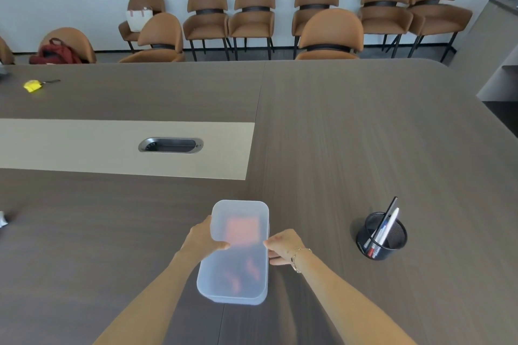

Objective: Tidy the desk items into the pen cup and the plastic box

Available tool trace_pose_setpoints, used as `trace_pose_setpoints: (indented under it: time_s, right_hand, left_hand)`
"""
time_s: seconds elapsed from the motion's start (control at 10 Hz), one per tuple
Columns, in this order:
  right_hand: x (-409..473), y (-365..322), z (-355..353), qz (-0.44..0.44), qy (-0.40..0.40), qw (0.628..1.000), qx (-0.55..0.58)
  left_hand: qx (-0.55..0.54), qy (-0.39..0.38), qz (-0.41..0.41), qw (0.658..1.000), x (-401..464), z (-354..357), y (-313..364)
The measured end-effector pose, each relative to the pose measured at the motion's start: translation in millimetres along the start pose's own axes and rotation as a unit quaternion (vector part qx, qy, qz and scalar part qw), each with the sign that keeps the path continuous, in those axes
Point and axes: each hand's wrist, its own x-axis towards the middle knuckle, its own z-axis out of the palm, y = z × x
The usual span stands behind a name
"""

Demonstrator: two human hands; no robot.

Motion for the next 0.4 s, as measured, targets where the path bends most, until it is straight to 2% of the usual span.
trace_pose_setpoints:
  time_s: [0.2, 0.4]
  right_hand:
    - [3, -2, 0, 0.018, -0.005, 1.0, 0.014]
    - [-17, 9, -12, -0.042, -0.045, 0.998, 0.008]
  left_hand:
    - [0.006, 0.006, -0.003, 1.0, 2, 3, -1]
    - [-0.035, -0.008, -0.028, 0.999, -1, -1, -4]
